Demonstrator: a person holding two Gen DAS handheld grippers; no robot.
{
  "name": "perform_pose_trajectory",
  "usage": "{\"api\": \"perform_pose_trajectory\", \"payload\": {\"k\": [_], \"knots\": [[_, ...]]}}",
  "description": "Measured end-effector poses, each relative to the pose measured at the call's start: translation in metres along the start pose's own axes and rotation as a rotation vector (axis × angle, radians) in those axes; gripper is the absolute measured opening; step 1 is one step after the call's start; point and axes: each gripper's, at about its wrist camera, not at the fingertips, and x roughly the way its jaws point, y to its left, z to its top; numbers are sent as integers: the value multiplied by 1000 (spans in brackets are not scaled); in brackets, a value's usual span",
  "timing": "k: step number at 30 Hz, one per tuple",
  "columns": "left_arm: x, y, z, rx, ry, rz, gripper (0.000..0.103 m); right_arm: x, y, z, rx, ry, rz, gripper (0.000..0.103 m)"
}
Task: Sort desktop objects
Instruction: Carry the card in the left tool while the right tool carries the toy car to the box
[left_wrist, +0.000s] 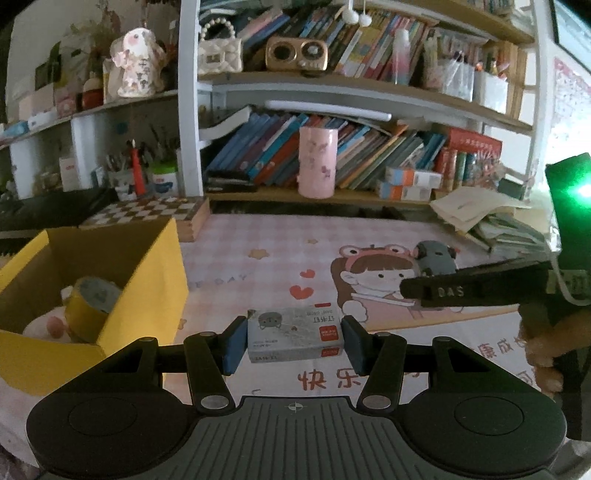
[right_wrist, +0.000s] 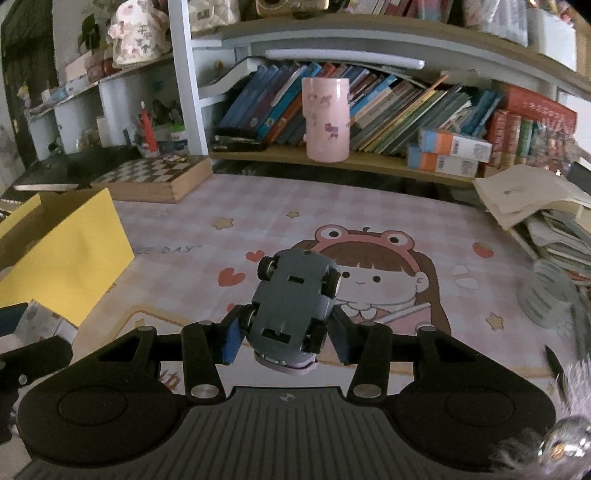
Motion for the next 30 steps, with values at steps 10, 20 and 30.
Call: {"api": "perform_pose_trajectory", "payload": {"k": [10,20,30], "knots": [[-37,29,-15,0,-34,-48,54,-47,40,-20,31,-14,-20,44],[-75,67,-43,5,-28,-54,54,-81,101,-47,18,7,-25,44],[-116,99,-76,48,16,-12,54,-110,160,-83,17,31,-2,45]]}}
